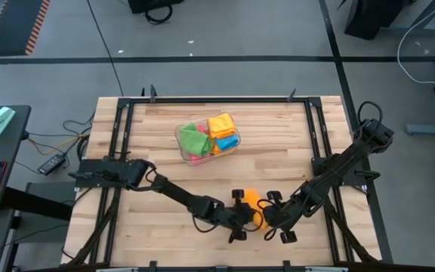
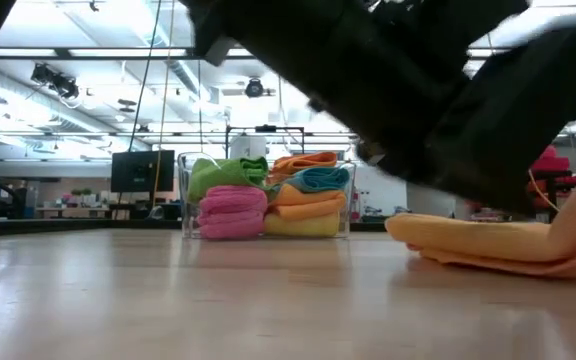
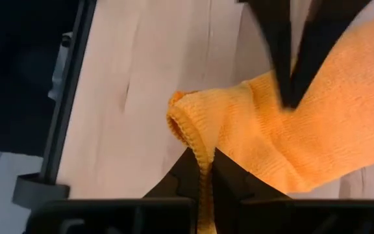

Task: Fold microfiber towels
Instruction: Fold the orange microfiber cloth, then put the folded orange microfiber cloth into the transparent bin

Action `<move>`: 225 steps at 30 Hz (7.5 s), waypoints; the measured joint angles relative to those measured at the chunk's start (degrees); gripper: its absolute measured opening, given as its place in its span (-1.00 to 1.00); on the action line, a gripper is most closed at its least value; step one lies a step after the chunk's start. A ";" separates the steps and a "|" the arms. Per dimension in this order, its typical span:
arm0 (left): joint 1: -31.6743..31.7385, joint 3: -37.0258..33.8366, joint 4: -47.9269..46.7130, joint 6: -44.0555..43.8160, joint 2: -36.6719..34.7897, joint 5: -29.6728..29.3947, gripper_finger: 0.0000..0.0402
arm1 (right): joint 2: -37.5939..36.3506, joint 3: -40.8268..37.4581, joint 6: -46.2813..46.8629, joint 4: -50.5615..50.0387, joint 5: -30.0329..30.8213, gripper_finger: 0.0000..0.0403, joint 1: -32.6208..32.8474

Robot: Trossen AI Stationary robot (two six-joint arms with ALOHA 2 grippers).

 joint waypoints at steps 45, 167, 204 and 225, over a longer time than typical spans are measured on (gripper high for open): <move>-1.07 0.09 1.53 2.37 3.78 -1.47 -0.94 | 2.14 -4.47 -30.33 7.75 -2.92 -0.88 -19.01; 3.14 0.07 -20.49 0.46 -11.86 2.10 -0.74 | -3.67 -9.79 -23.07 18.34 30.08 0.71 -2.20; 3.25 0.04 -7.46 9.45 -24.78 -3.38 0.40 | -23.97 -9.64 -24.11 12.89 31.47 -0.74 -4.15; 5.96 -0.02 -1.82 21.38 -22.69 0.60 0.70 | -24.22 -9.55 -26.94 17.03 34.75 -0.74 -4.46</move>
